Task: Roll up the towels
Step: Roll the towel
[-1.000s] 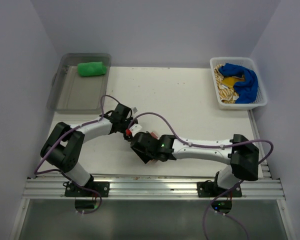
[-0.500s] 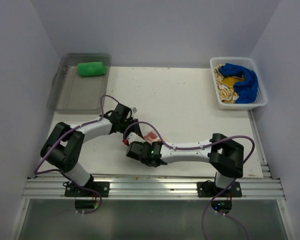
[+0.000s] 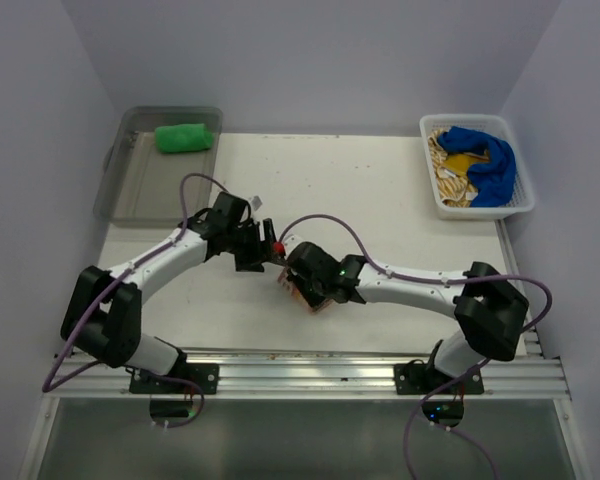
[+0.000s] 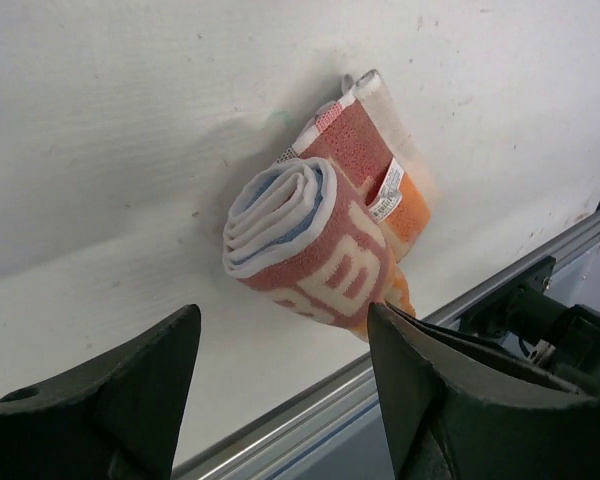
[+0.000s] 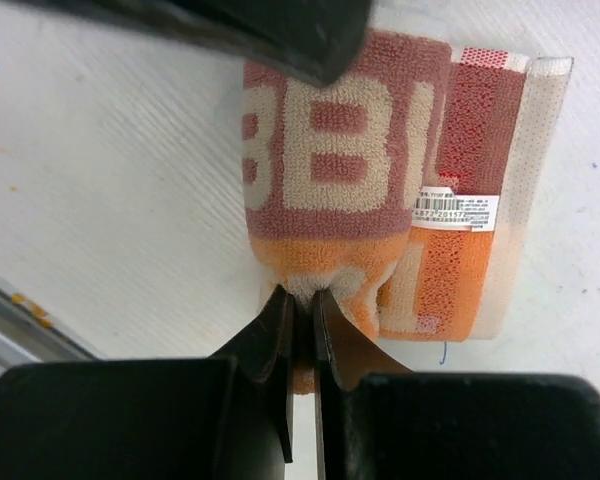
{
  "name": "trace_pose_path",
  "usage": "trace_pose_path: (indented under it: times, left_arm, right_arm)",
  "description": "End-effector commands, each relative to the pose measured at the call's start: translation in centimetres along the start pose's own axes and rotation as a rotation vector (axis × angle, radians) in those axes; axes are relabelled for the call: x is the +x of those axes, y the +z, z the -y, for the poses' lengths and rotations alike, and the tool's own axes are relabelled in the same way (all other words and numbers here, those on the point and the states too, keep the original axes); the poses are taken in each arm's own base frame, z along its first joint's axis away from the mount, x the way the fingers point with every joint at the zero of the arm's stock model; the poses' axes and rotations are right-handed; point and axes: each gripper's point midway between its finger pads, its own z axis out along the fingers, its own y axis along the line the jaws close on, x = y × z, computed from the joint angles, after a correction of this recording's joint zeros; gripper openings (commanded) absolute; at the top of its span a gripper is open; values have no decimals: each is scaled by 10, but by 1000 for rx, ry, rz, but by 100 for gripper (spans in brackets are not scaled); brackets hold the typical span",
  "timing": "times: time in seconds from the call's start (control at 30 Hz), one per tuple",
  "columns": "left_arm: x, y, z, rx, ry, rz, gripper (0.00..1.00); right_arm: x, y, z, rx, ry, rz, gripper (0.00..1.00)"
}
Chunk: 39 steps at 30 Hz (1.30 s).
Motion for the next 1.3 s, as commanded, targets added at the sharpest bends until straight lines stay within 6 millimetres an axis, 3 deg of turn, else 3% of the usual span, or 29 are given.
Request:
trace_pose_path:
  times: [0.0,0.03,0.3,0.37,0.57,0.7,1.0,1.1,1.23,1.27]
  left_arm:
    - [-18,-29,5,13,23,75,72]
    - [-20,-31,4,13,18,82,72]
    - [-3,-24,6,97,14,63,81]
    - [4,-20,3,94,11,46,83]
    - [13,-14,-3,95,13,27,86]
    - [16,-7,-9,87,13,20,87]
    - [24,23,-14,103,0,-34,87]
    - [22,30,-17,89,-8,-38,80]
    - [19,33,-15,83,-17,-42,51]
    - [20,32,-16,76,-22,-45,47]
  right_arm:
    - [-7,-8,-21,-207,103,16,0]
    - [-8,-11,-31,-291,120,11,0]
    - [-2,-3,-47,-526,323,-38,0]
    - [-8,-4,-49,-591,380,-27,0]
    - [-14,-2,-43,-695,516,-15,0]
    - [-7,2,-39,-721,555,-45,0]
    - [-1,10,-36,-759,619,-69,0]
    - [-1,10,-34,-743,614,-65,0]
    - [0,10,-26,-674,618,-74,7]
    - [-1,13,-18,-621,620,-63,18]
